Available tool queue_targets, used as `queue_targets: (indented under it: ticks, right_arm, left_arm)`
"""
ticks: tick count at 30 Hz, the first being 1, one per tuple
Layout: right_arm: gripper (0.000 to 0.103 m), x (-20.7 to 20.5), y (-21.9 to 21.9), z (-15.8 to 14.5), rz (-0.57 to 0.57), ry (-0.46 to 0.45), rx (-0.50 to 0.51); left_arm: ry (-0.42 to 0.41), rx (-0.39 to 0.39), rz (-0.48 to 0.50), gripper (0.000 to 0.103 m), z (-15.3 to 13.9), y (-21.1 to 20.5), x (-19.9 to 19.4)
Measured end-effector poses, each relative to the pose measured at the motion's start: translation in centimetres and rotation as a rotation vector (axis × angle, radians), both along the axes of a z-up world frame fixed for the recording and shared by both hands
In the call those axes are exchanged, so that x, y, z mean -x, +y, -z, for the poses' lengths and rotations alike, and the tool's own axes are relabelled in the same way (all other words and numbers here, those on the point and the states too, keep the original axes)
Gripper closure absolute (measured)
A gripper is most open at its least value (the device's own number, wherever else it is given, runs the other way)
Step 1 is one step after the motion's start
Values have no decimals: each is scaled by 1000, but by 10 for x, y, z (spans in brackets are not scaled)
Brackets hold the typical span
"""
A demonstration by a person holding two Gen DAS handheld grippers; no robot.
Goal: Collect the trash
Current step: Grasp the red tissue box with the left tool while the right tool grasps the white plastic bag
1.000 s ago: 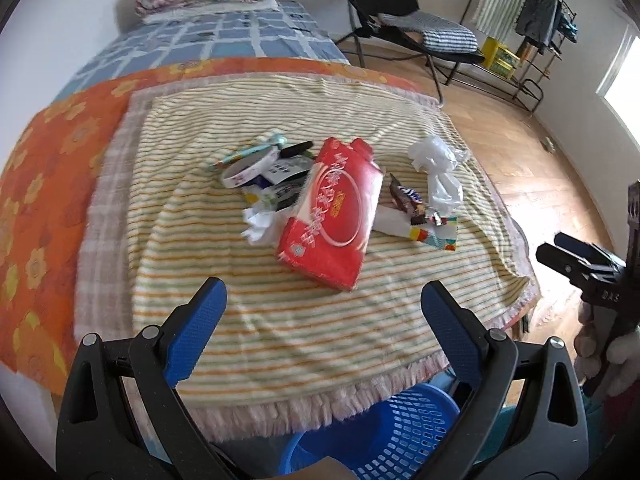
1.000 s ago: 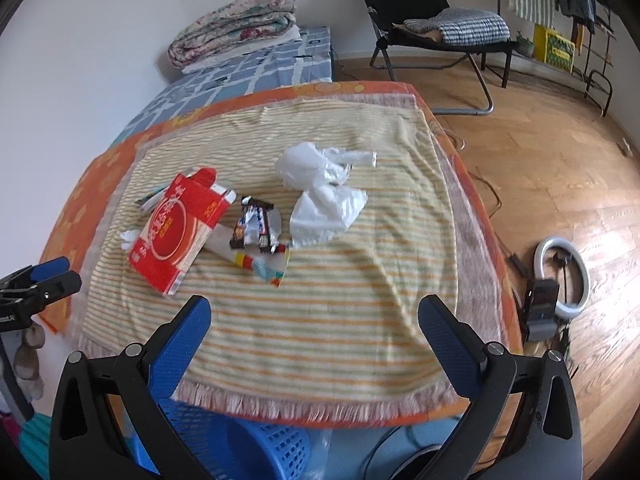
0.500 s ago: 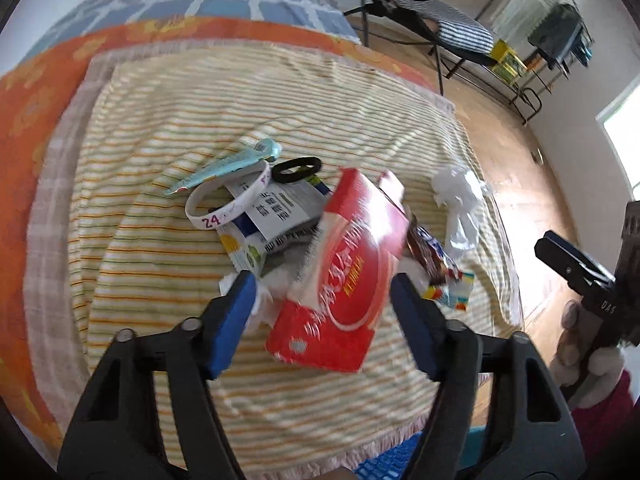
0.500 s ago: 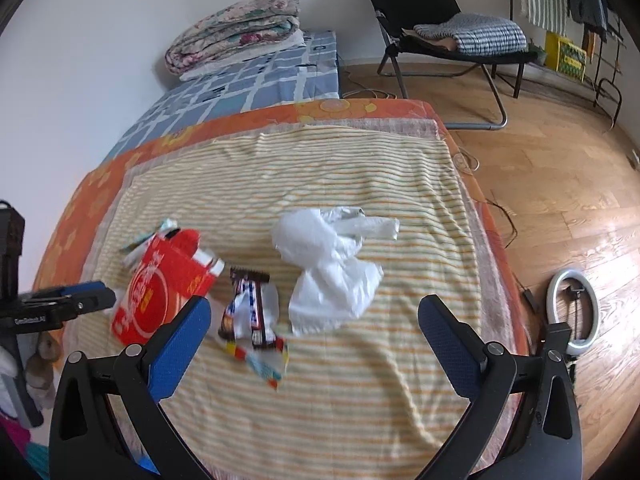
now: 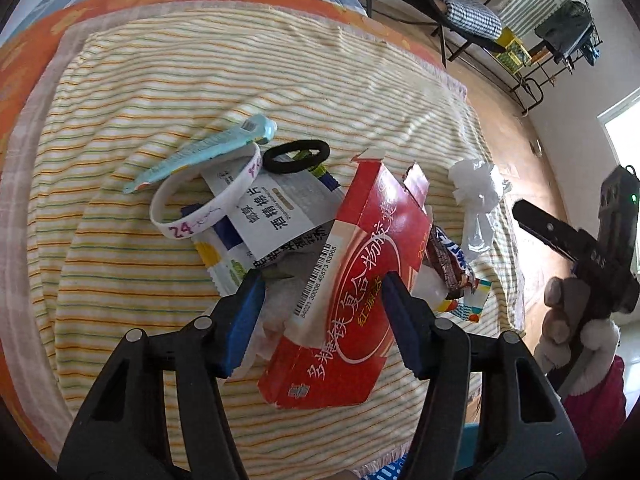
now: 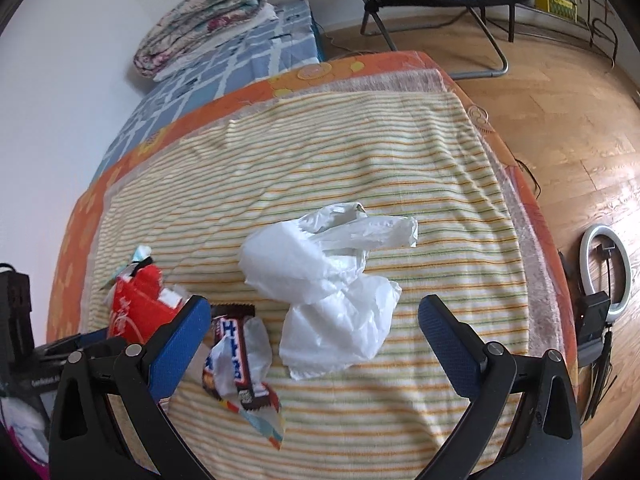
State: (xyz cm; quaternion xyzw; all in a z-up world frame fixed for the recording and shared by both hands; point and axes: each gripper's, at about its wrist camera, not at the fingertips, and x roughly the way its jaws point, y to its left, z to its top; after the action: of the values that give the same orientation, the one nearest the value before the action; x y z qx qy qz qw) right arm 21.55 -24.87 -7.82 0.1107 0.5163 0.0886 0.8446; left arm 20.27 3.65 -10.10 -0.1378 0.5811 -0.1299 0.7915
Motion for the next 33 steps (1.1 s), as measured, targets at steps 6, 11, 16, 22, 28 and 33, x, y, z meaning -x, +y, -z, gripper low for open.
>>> queue_targets:
  ticks: [6, 11, 16, 22, 28, 33]
  right_arm:
    - [1, -9, 1, 13, 9, 21, 26]
    - [1, -14, -1, 21, 18, 36, 31]
    - [0, -17, -6, 24, 39, 44, 12]
    - [1, -18, -9, 28, 50, 49, -8]
    - [1, -22, -8, 36, 48, 72, -50]
    - [1, -24, -3, 38, 37, 65, -50]
  left_arm:
    - [-4, 10, 27, 54, 2, -9, -3]
    - [-49, -6, 48, 70, -11, -18, 2]
    - [-87, -24, 98, 78, -24, -39, 8]
    - [-116, -32, 157, 79, -34, -70, 17]
    - [-138, -87, 230, 79, -32, -102, 21]
    - [-114, -126, 203, 80, -19, -107, 16]
